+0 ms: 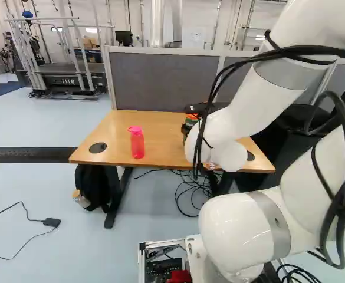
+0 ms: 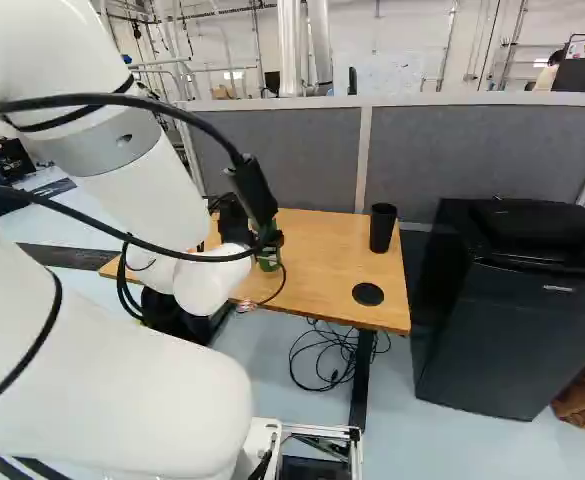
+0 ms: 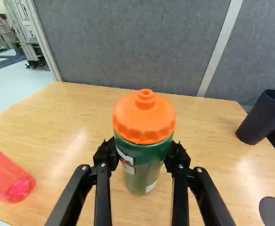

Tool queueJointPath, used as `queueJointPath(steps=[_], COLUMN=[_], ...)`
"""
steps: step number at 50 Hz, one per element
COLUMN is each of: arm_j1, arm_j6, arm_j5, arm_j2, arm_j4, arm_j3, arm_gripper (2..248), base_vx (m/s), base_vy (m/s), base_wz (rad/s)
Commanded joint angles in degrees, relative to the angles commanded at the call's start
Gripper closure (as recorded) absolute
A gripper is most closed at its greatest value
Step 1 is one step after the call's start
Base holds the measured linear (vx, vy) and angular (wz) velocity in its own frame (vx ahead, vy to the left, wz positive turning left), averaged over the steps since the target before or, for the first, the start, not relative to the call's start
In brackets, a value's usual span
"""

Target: Pick up the green bottle from the table

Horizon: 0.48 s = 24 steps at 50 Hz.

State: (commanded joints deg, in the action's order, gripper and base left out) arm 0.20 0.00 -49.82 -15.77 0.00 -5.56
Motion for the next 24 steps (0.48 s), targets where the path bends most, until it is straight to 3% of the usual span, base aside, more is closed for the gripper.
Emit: queueJointPath(steps=[24], arm_j1=[-0.2], arm_j6=[0.0], arm_j5=[-0.2], arm_j2=[-0.2], arm_j4=[0.0], arm_j3=[0.6], arm_gripper=[238], base_vx=[0.000], base_vy=[0.000], base_wz=[0.000])
